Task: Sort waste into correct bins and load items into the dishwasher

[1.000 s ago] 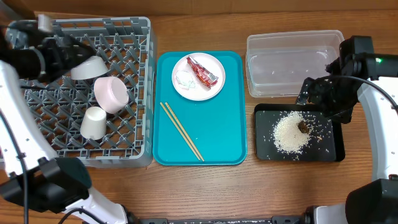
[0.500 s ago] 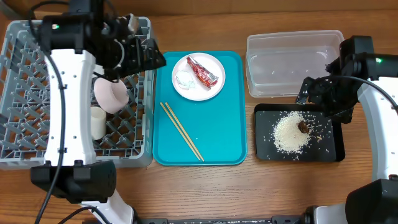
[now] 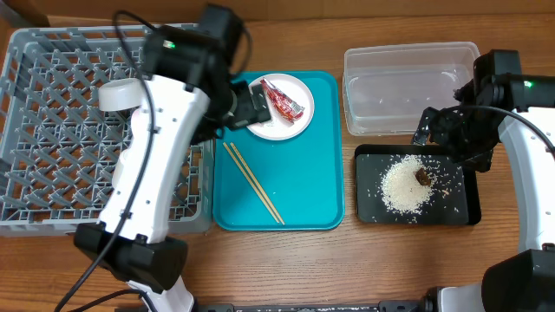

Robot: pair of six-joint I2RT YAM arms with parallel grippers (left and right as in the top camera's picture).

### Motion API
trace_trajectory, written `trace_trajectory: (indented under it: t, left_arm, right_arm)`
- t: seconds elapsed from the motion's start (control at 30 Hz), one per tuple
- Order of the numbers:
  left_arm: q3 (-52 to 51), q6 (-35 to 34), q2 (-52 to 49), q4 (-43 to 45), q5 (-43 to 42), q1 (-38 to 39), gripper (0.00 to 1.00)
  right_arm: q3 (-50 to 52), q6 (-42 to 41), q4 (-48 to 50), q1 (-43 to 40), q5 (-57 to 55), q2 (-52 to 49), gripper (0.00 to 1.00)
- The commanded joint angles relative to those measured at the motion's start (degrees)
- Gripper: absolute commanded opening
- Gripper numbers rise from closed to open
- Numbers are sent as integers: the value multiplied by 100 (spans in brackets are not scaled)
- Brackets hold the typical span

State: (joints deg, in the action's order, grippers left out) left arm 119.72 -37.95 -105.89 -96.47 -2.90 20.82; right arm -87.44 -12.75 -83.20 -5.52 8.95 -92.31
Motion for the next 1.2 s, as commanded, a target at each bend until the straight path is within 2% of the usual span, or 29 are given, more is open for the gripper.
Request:
trace_trajectory:
  t: [0.0, 0.2, 0.43, 0.67, 0.8, 0.97, 1.17]
  left_arm:
    - [-452, -778, 452, -35, 721, 214, 100]
    - [-1733, -1506, 1462, 127, 1217, 374, 100]
    - [-3357, -1502, 2227, 1810, 730, 520, 100]
    - [-4682, -1453, 1816, 3254, 787, 549, 100]
    - [-5069, -1130, 1342, 3799, 776, 546, 97]
    - [-5090, -706, 654, 3847, 785, 544, 93]
    - [-5090, -680, -20, 3810, 778, 540, 89]
  right_arm:
    - [-190, 103, 9, 13, -61, 181, 97]
    - [-190, 101, 11, 13, -57, 181, 97]
    - [-190, 98, 17, 13, -55, 181, 97]
    - [-190, 98, 13, 13, -55, 181, 97]
    - [-190, 98, 13, 13, -55, 181, 97]
    - [-190, 98, 11, 13, -52, 181, 97]
    - [-190, 98, 9, 13, -55, 181, 97]
